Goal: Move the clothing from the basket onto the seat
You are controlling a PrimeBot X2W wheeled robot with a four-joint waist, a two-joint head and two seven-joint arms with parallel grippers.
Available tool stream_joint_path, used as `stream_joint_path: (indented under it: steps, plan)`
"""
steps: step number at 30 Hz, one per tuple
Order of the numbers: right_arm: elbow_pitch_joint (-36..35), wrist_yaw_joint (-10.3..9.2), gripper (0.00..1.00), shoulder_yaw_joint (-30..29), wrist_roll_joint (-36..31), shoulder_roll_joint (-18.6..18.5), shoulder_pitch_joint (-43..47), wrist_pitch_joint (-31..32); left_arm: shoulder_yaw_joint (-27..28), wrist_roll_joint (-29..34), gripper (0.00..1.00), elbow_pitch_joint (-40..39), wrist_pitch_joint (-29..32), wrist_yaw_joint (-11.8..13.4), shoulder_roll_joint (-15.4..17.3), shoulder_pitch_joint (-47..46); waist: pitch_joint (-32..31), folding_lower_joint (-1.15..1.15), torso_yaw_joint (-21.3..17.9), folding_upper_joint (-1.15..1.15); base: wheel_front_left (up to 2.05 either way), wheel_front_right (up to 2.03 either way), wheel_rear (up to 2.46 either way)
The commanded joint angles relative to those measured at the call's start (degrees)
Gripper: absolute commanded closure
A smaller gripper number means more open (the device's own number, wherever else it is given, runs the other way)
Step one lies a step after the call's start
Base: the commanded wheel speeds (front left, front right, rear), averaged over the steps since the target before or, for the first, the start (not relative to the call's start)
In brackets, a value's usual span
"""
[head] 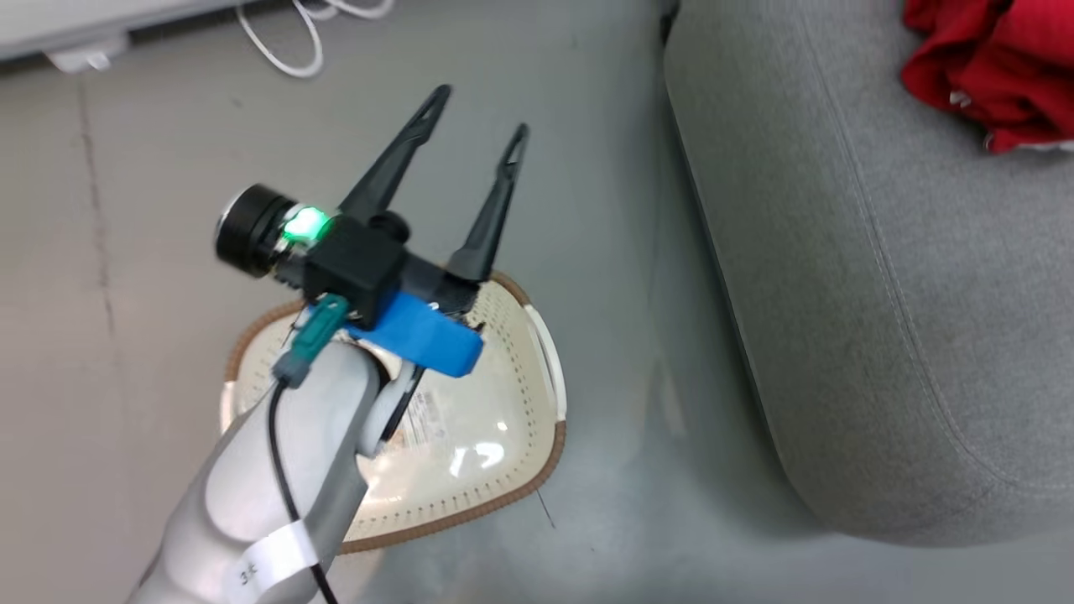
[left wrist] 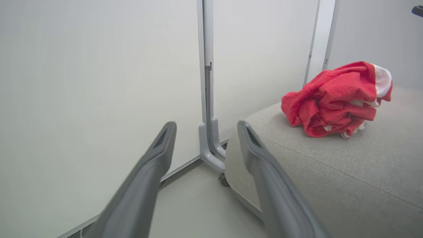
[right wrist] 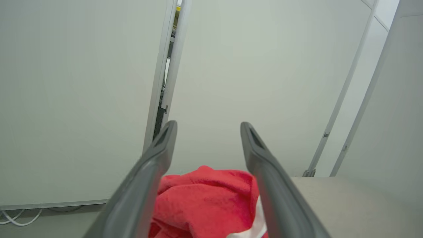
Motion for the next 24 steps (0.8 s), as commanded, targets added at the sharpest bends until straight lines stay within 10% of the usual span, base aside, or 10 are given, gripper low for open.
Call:
stream_joint_path:
  steps: [1, 24]
  plan:
    - [-1.76, 0.01, 0.00, 2.99, -0.53, 1.65, 2.54, -0.20, 2.42, 0.28, 0.00, -0.84, -0.14, 0.66, -0.16, 2.48, -4.31, 0.01, 2.83, 0.00, 0.00, 0.00, 0.00]
    - [-0.97, 0.01, 0.00, 20.51, 0.23, 12.01, 15.52, -0.19, 25.25, 4.84, 0.00, -3.02, -0.14, -1.36, -6.45, 23.60, -17.18, 0.01, 11.44, 0.00, 0.00, 0.00, 0.00]
